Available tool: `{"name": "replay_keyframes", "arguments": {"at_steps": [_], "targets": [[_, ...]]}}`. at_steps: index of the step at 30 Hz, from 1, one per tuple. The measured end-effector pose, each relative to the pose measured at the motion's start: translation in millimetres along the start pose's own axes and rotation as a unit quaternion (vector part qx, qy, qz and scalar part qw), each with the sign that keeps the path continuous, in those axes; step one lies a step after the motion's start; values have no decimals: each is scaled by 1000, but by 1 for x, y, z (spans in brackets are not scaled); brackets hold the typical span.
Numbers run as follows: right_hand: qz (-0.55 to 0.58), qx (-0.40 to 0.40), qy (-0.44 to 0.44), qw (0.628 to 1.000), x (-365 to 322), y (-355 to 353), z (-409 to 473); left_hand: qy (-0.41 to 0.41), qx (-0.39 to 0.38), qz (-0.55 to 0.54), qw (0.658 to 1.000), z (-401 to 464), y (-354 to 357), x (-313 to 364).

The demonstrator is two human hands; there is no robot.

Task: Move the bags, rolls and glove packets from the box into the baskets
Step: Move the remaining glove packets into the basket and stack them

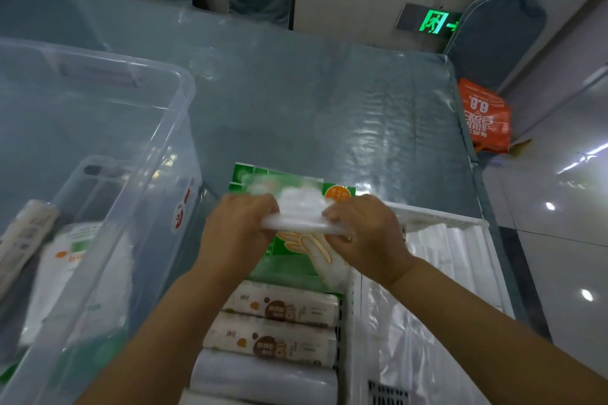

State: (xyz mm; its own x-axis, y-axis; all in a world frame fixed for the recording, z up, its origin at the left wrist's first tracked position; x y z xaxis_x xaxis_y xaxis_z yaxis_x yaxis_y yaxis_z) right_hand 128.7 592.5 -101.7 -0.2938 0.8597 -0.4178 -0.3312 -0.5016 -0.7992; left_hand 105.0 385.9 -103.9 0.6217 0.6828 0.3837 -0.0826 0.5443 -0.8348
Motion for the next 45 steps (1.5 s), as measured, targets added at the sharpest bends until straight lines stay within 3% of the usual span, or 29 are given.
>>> {"name": "replay_keyframes", "arguments": {"at_steps": [3,5,8,12,14,16,19,21,28,31,36,40,45], "targets": [[-21,-159,52,986,1,16,-32,-63,-184,-55,979,-28,25,-9],[-30,-232,95,968,0,26,-47,-82,-246,-75,963,-39,33,-14],[-37,-287,177,941,-2,34,-52,-87,-264,-101,955,-45,35,-19],[16,-331,284,900,-3,39,-35,-108,-186,-166,962,-44,31,-23],[31,-332,324,886,-1,43,-30,-96,-154,-108,977,-39,32,-24],[-16,-290,328,899,-2,44,-28,-78,-123,-48,988,-30,34,-22],[-139,-151,220,954,-3,42,-28,-19,-116,48,992,-19,45,-19],[-178,-106,168,964,-4,42,-30,-10,-129,55,990,-18,52,-20],[-175,-189,134,957,-1,53,-40,18,-153,59,986,-29,58,-19],[-143,-160,155,964,0,48,-40,-7,-149,53,987,-31,54,-17],[-136,-98,202,965,12,34,-12,-63,-69,49,994,-24,28,-6],[-207,-144,206,945,22,37,17,-125,-52,42,990,-19,9,-8],[-238,-160,215,934,34,49,36,-269,-58,-15,961,-16,9,-31]]}}
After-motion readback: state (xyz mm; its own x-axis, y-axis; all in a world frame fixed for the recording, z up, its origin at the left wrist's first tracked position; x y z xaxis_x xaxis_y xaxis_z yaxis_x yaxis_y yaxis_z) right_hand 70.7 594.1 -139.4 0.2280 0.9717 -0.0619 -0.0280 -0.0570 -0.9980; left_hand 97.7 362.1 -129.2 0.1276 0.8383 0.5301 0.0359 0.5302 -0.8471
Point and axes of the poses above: each hand's wrist, its own z-axis towards the middle knuckle, its own y-axis out of the palm, x = y × z, the point moved 1 cm from there along z, towards the middle knuckle, and after that the axes turned 15 degrees about y, right-handed, at the moved point
